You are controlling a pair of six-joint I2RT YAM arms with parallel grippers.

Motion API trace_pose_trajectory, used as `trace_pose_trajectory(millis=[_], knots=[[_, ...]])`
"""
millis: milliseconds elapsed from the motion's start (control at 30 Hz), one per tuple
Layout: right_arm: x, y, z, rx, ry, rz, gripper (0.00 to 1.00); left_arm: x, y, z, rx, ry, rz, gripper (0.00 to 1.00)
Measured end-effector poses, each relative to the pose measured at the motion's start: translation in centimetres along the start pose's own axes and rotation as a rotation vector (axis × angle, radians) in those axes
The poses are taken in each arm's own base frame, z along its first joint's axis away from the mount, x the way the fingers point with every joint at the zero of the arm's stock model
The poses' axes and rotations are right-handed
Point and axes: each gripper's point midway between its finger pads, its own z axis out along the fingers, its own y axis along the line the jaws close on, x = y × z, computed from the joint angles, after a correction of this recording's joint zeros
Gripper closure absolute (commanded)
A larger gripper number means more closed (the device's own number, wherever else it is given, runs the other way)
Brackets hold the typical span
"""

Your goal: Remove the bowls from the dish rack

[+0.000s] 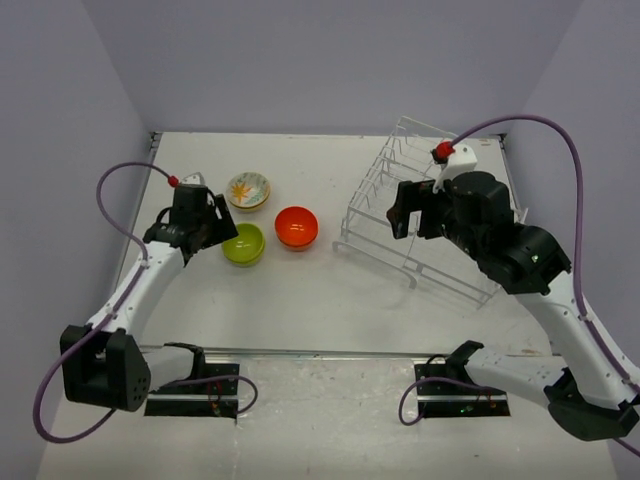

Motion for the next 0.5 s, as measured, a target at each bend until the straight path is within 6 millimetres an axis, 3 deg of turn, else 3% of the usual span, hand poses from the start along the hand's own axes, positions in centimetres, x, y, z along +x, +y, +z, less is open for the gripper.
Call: trace_pose_trajectory(millis=[33,67,167,267,333,433,500], knots=[[0.0,0.0,-0.1,0.000,-0.003,0.001,0.01,-0.5,-0.2,-1.0,0.012,-0.020,-0.002,0.07],[-0.1,-0.1,-0.2,0.001,-0.009,0.003,0.01,-1.2,-0.4,-2.1,0.026,-0.047,0.001,0.00],[-0.1,-1.0,-1.2,0.027,-0.042,0.016,0.01,-4.6,-1.2,-7.3,0.086,-0.178,0.008,0.00],[-0.2,-3.3,-3.2,0.102,-0.119,0.049,0.01,-8.9,-1.5,-14.6,0.133,-0.387,0.014,0.00],[-0.3,-5.2,-5.3,0.156,-0.191,0.079,0.01,-10.7,-0.6,-19.3,0.134,-0.525,0.003,0.00],[0.2,-7.7,-8.5,0.205,-0.308,0.125,0.01,-11.1,1.7,-24.8,0.109,-0.684,-0.034,0.00],[1.0,-9.1,-10.6,0.213,-0.369,0.151,0.01,-10.5,3.2,-26.7,0.082,-0.737,-0.051,0.00]])
